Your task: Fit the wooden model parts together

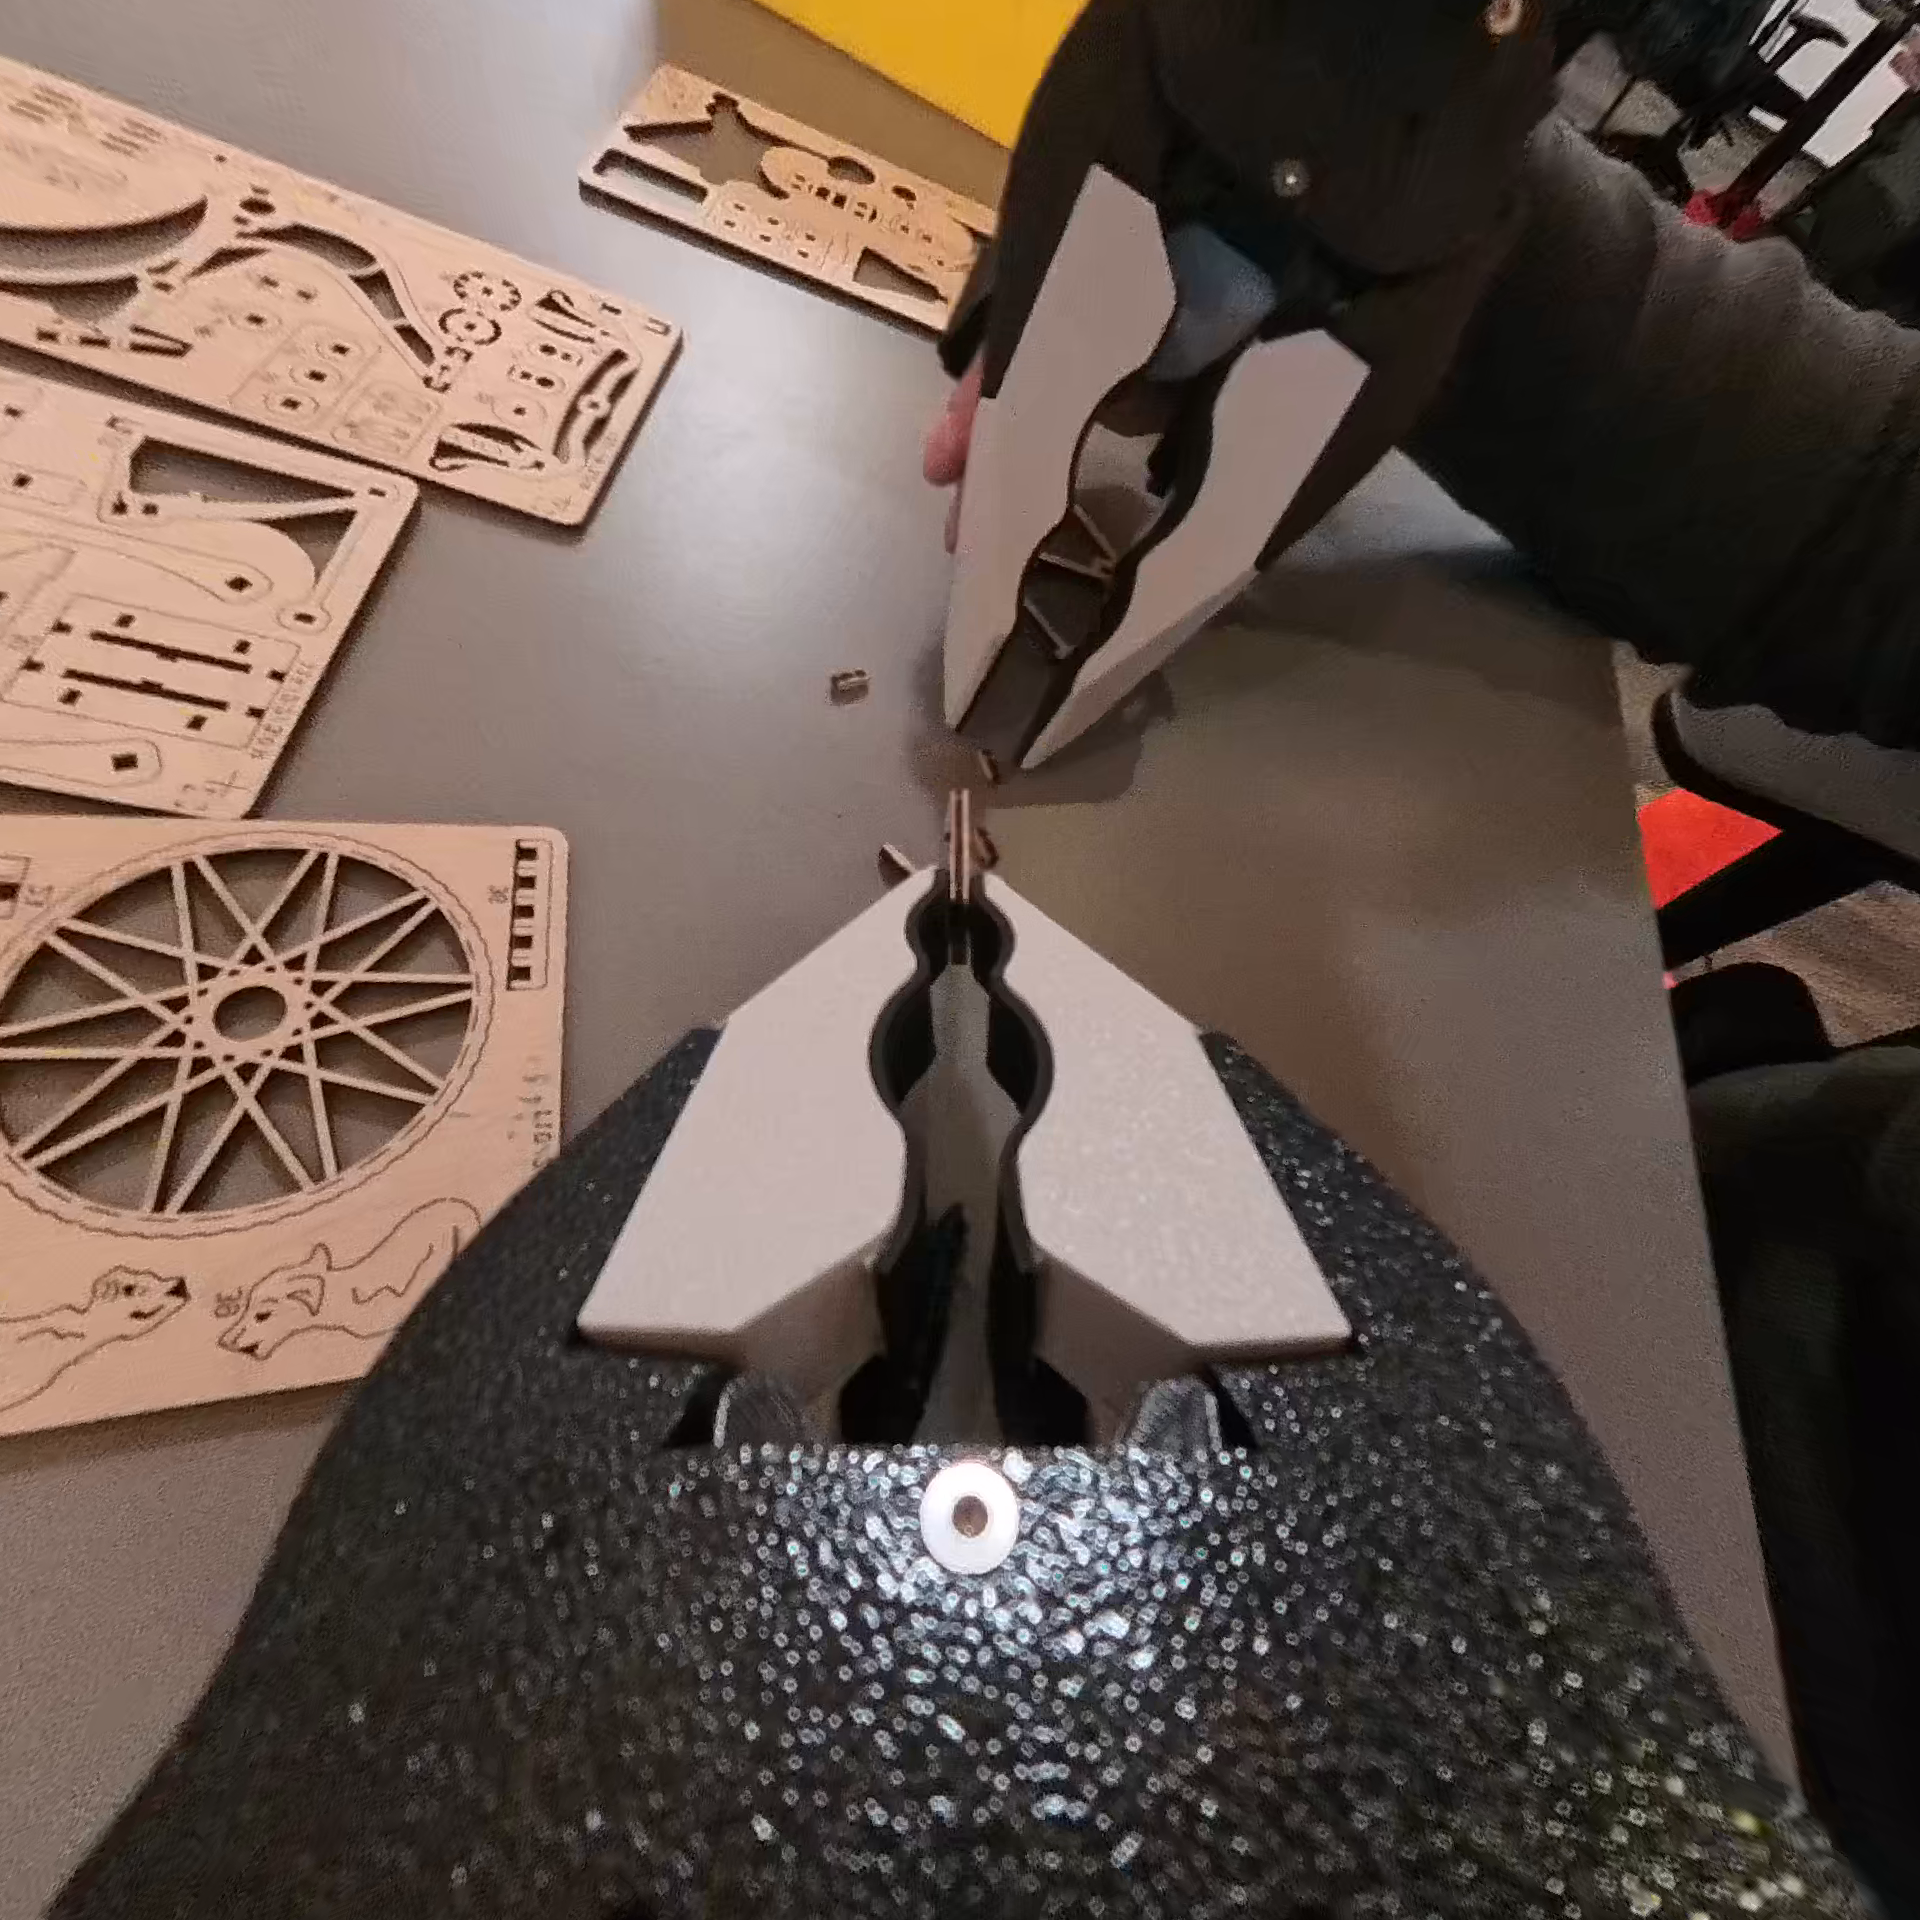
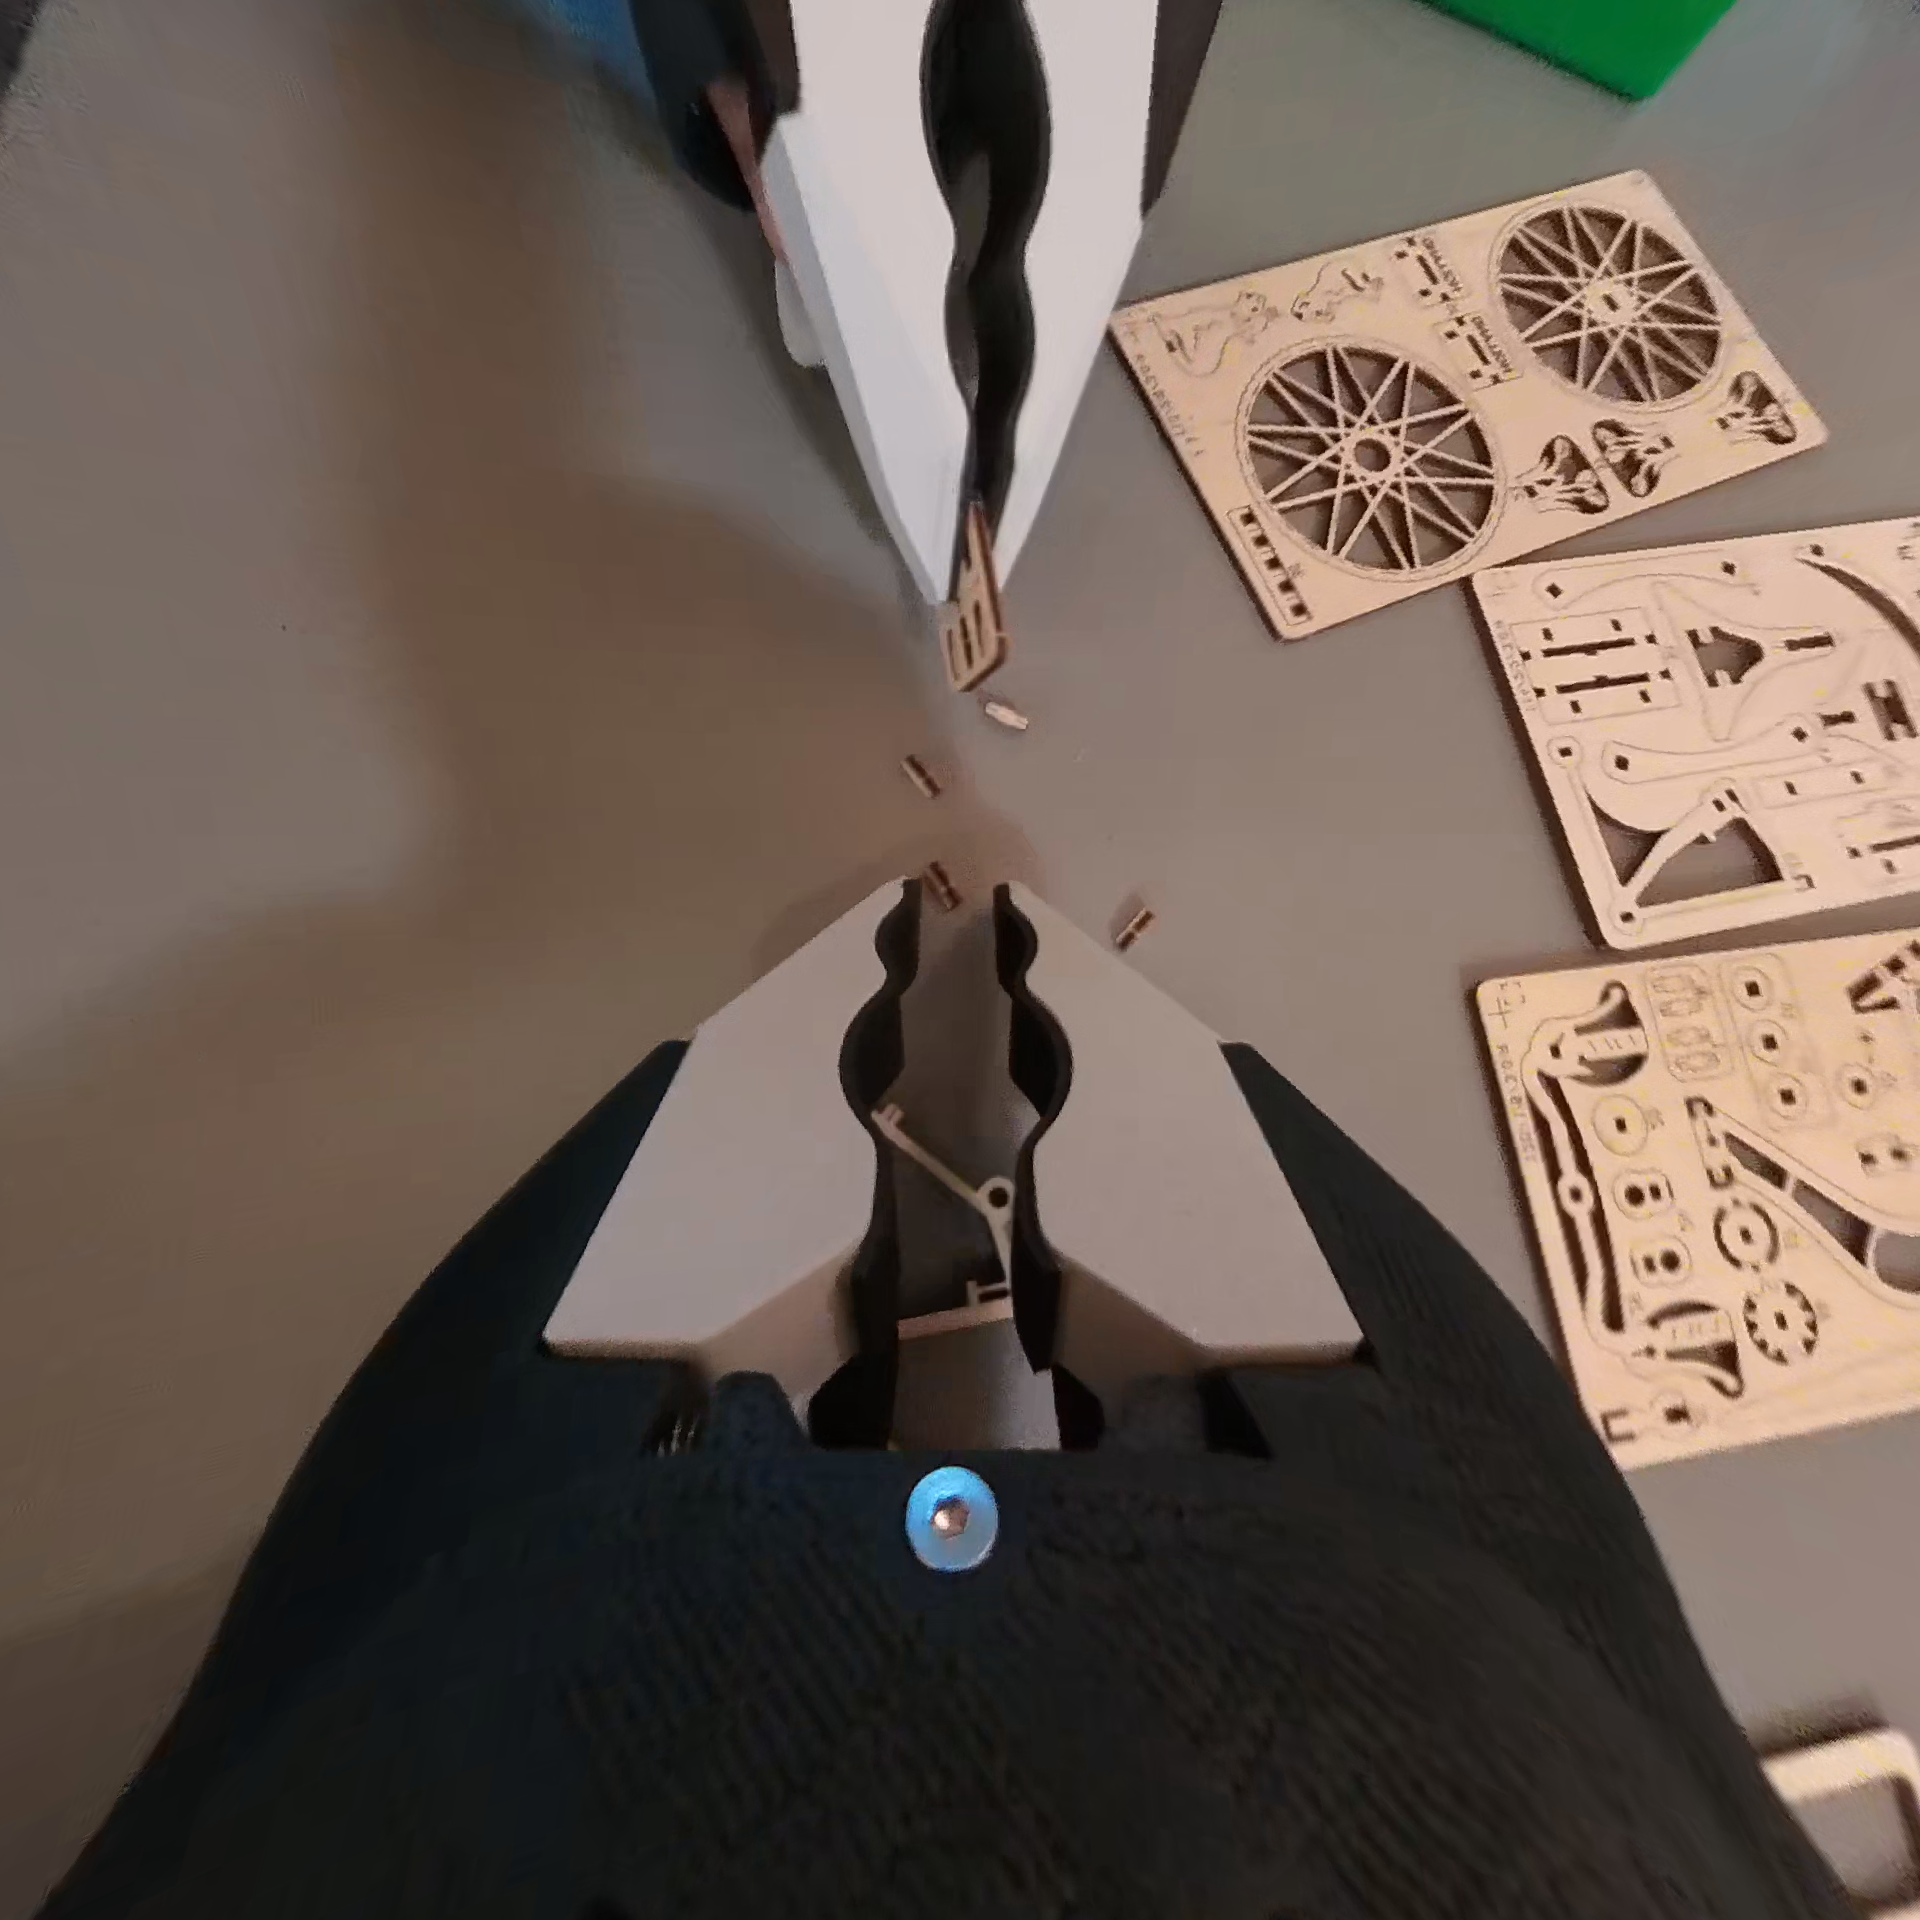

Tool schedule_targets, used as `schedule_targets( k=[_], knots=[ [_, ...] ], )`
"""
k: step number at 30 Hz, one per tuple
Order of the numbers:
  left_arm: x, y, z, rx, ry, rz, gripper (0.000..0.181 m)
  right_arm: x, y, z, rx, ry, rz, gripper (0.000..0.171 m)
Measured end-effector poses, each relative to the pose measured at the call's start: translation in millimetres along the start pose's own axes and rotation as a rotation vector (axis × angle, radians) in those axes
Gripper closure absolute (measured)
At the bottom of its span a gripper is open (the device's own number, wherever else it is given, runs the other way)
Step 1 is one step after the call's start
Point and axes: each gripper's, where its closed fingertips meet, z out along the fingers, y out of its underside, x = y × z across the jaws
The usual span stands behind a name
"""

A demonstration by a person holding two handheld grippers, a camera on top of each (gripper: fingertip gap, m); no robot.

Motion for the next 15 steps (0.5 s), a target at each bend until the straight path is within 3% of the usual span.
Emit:
schedule_targets(
  k=[8,12,15],
  knots=[
    [-1.1,6.9,0.3,-0.037,0.029,-0.068,0.180,-7.8,-2.2,3.1,0.036,-0.092,-0.004,0.170],
    [-3.2,5.6,-2.1,-0.015,0.059,-0.156,0.180,-9.1,-4.3,4.9,0.026,-0.055,-0.022,0.171],
    [-8.8,2.1,-6.1,0.029,0.085,-0.264,0.180,0.3,-12.4,8.4,0.022,0.084,-0.039,0.171]
  ],
)
